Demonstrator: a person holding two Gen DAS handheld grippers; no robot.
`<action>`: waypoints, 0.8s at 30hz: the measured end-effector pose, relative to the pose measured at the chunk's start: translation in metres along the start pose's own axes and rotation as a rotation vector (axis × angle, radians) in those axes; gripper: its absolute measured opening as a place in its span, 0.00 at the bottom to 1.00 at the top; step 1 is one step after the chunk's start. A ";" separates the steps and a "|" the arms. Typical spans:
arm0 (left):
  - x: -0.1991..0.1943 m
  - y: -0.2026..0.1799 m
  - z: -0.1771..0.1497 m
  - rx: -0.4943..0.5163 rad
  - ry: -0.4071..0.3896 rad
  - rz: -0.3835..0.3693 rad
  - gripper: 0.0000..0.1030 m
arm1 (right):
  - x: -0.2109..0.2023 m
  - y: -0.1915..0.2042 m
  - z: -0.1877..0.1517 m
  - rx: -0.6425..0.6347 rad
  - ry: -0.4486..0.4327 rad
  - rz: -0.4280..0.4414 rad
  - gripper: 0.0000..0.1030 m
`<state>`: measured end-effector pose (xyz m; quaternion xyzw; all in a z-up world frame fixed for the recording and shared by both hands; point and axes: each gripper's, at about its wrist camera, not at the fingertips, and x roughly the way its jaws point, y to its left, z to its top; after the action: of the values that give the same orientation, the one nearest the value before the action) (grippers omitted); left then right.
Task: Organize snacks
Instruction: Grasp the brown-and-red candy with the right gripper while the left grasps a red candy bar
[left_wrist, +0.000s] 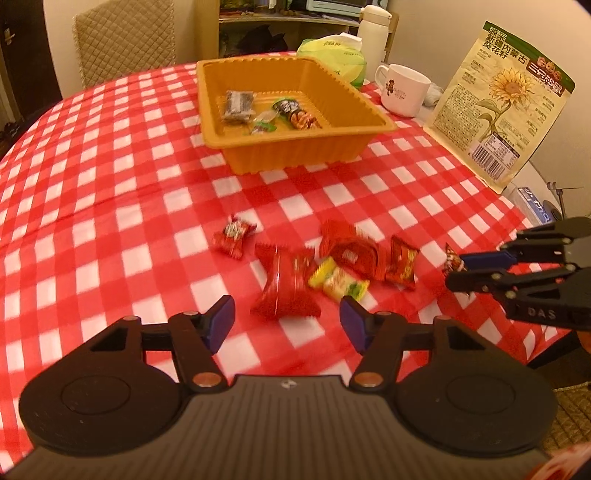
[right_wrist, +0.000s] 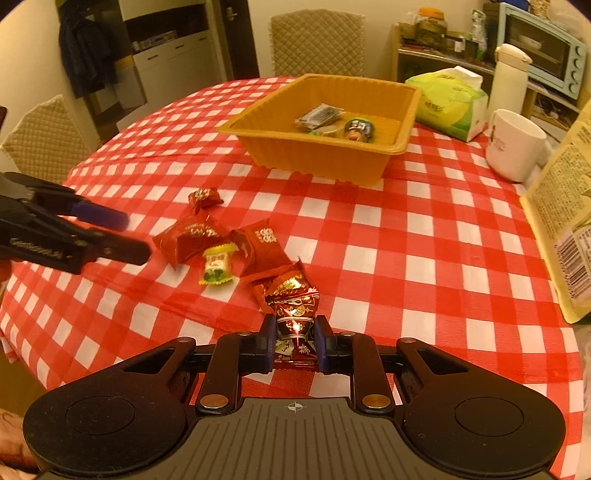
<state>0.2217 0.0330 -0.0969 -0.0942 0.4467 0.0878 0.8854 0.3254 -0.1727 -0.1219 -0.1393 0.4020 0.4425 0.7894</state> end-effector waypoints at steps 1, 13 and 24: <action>0.003 0.000 0.003 0.006 0.001 0.001 0.55 | -0.001 0.000 0.001 0.004 -0.003 -0.002 0.21; 0.034 0.005 0.022 0.040 0.041 0.006 0.48 | -0.011 -0.002 0.005 0.032 -0.029 -0.021 0.21; 0.041 0.009 0.017 0.047 0.077 -0.031 0.24 | -0.011 -0.002 0.008 0.039 -0.030 -0.029 0.21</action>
<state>0.2571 0.0487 -0.1209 -0.0837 0.4811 0.0601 0.8706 0.3278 -0.1757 -0.1088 -0.1229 0.3966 0.4249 0.8044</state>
